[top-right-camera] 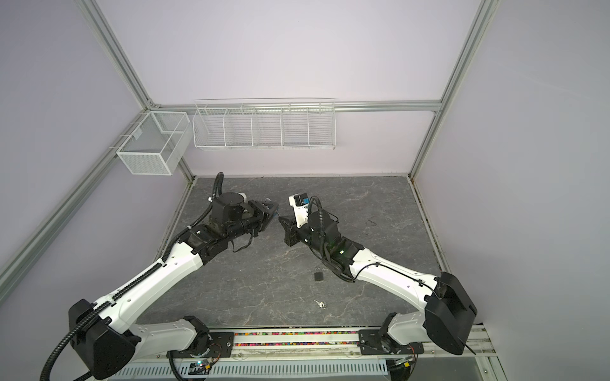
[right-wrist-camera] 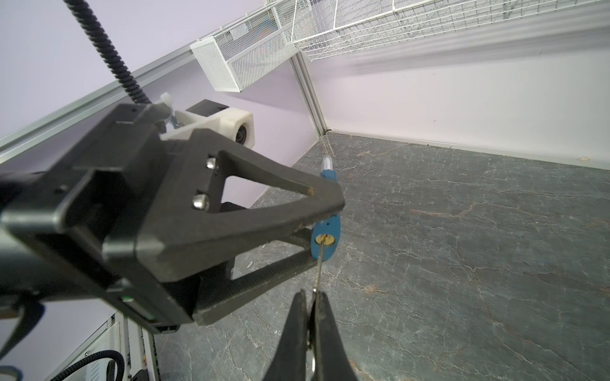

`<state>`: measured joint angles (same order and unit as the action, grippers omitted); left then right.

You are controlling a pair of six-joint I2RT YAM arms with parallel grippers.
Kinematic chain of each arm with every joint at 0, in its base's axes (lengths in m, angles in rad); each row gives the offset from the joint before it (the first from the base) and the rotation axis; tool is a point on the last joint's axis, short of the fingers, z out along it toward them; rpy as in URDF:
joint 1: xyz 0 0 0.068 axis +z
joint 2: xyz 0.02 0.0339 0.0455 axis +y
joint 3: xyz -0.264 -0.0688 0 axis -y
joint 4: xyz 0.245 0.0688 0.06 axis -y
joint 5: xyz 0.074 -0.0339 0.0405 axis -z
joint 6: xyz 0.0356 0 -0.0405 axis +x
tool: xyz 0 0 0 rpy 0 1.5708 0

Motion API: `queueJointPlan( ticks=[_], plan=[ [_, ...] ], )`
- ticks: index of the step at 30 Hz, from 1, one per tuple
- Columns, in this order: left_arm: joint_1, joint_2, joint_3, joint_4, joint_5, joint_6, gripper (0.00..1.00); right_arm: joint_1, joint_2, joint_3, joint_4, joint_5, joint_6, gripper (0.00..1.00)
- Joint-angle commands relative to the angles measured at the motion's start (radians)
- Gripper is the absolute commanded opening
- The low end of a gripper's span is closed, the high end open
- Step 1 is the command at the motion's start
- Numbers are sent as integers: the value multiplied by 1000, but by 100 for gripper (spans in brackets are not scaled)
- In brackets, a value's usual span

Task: Unlock with the key
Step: 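Push the key held by the right gripper into the blue padlock's keyhole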

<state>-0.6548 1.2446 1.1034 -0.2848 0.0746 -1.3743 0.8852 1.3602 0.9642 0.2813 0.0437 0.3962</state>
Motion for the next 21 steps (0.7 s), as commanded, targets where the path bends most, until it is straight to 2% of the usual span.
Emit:
queueJointPlan(
  ticks=[1,5,13,21],
  plan=[
    [-6,5,39,44,12,15,12,-6,14,21,-2,-7,11,6],
    [-7,5,38,48,16,20,12,-6,18,38,-17,-15,14,6],
    [-8,-5,41,43,23,38,12,-12,13,33,-48,50,12,6],
    [-8,-13,39,20,2,57,12,-5,-3,52,-41,-5,13,6]
  ],
)
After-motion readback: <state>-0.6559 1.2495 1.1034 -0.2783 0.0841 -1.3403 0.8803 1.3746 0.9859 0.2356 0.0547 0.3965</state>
